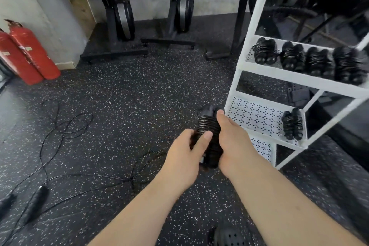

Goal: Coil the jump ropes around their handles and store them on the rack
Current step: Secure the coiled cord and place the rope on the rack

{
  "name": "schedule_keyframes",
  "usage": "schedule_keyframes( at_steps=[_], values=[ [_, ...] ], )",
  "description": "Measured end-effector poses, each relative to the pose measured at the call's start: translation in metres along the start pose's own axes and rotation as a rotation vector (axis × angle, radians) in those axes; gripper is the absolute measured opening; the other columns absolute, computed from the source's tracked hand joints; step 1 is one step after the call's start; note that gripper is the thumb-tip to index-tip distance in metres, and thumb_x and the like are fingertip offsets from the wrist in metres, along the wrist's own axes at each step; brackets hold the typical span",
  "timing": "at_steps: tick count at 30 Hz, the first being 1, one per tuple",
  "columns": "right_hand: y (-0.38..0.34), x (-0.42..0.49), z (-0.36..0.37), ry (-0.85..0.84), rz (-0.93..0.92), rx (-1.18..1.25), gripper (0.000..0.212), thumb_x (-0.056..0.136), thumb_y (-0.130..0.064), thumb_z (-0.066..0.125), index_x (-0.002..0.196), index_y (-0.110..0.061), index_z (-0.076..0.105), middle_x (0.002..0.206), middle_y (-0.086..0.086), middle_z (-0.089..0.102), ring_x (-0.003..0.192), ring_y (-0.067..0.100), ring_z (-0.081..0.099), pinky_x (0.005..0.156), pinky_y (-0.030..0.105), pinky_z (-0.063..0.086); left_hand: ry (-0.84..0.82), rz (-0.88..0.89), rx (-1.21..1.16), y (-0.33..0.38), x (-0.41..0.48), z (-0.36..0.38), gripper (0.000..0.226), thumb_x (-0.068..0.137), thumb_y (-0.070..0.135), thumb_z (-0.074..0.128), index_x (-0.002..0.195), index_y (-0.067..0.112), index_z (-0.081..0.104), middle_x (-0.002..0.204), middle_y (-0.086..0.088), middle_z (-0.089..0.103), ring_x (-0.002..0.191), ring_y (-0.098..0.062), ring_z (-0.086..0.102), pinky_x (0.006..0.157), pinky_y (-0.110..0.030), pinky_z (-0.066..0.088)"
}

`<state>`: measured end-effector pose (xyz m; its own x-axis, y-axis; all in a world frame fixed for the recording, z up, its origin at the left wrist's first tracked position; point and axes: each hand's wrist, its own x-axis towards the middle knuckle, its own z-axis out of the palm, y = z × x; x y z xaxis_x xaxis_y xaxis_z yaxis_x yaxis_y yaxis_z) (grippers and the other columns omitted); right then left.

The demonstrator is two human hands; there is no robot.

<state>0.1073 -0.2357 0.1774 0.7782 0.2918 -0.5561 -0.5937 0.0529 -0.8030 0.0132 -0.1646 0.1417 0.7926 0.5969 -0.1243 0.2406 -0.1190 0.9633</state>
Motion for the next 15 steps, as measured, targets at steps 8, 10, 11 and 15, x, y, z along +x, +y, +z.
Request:
schedule_keyframes(
  at_steps=[8,10,11,15],
  values=[
    [-0.029,0.02,-0.066,0.122,0.029,0.024,0.026,0.105,-0.046,0.065,0.111,-0.023,0.077,0.1,0.012,0.081,0.087,0.034,0.079,0.085,0.057,0.064,-0.088,0.053,-0.043,-0.002,0.012,0.078,0.031,0.104,0.054,0.056,0.101,0.026,0.069,0.091,0.006,0.074,0.079,-0.006,0.065,0.072,-0.029,0.052],
    [-0.036,0.025,-0.083,0.141,0.008,0.024,0.024,0.106,-0.041,0.065,0.112,-0.021,0.075,0.098,0.011,0.08,0.083,0.031,0.077,0.08,0.05,0.065,-0.15,-0.05,-0.133,0.0,0.014,0.097,0.038,0.107,0.055,0.053,0.103,0.024,0.074,0.097,0.004,0.078,0.088,-0.012,0.071,0.08,-0.031,0.056],
    [-0.04,0.031,-0.092,0.162,0.012,0.019,0.022,0.107,-0.039,0.064,0.11,-0.02,0.074,0.098,0.011,0.079,0.081,0.031,0.076,0.077,0.047,0.065,-0.196,-0.123,-0.201,-0.001,0.016,0.107,0.039,0.108,0.054,0.053,0.106,0.023,0.076,0.103,0.003,0.08,0.098,-0.016,0.075,0.091,-0.037,0.059],
    [-0.049,0.056,-0.123,0.247,0.024,-0.005,0.031,0.106,-0.042,0.064,0.105,-0.012,0.072,0.104,0.014,0.076,0.099,0.039,0.074,0.093,0.059,0.061,-0.325,-0.214,-0.325,-0.009,0.033,0.14,0.036,0.096,0.052,0.063,0.113,0.025,0.08,0.118,-0.008,0.079,0.118,-0.033,0.072,0.11,-0.06,0.051]
  ],
)
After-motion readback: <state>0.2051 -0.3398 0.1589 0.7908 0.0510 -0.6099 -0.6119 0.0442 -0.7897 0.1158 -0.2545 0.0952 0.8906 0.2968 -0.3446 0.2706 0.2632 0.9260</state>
